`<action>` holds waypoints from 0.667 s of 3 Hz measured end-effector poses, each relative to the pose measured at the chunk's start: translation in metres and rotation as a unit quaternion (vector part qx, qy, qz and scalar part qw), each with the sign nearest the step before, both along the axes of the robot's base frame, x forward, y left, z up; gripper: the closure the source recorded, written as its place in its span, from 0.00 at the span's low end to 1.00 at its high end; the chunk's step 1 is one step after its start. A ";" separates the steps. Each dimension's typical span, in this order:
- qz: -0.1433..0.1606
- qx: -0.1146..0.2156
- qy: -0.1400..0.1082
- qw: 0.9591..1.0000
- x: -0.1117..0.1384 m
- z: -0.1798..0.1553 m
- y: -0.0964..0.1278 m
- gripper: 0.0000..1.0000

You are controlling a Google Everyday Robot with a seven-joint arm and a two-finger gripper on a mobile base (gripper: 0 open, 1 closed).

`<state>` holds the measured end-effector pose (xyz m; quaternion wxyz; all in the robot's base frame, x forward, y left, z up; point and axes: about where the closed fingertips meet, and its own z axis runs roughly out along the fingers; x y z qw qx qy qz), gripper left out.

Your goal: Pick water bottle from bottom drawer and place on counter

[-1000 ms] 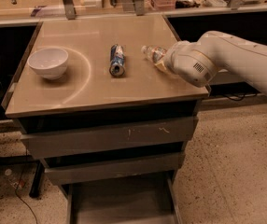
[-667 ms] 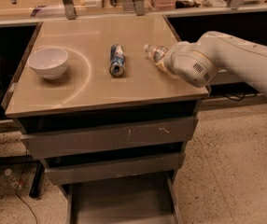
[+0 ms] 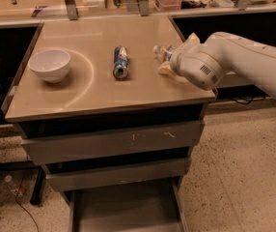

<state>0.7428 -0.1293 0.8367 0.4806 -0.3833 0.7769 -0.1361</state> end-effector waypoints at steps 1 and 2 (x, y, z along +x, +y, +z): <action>0.000 0.000 0.000 1.000 0.001 0.004 0.000 0.00; -0.019 -0.013 -0.027 0.999 -0.010 0.052 -0.005 0.00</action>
Offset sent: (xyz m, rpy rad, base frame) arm -0.0513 -0.0027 0.1789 -0.1317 -0.3046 -0.1350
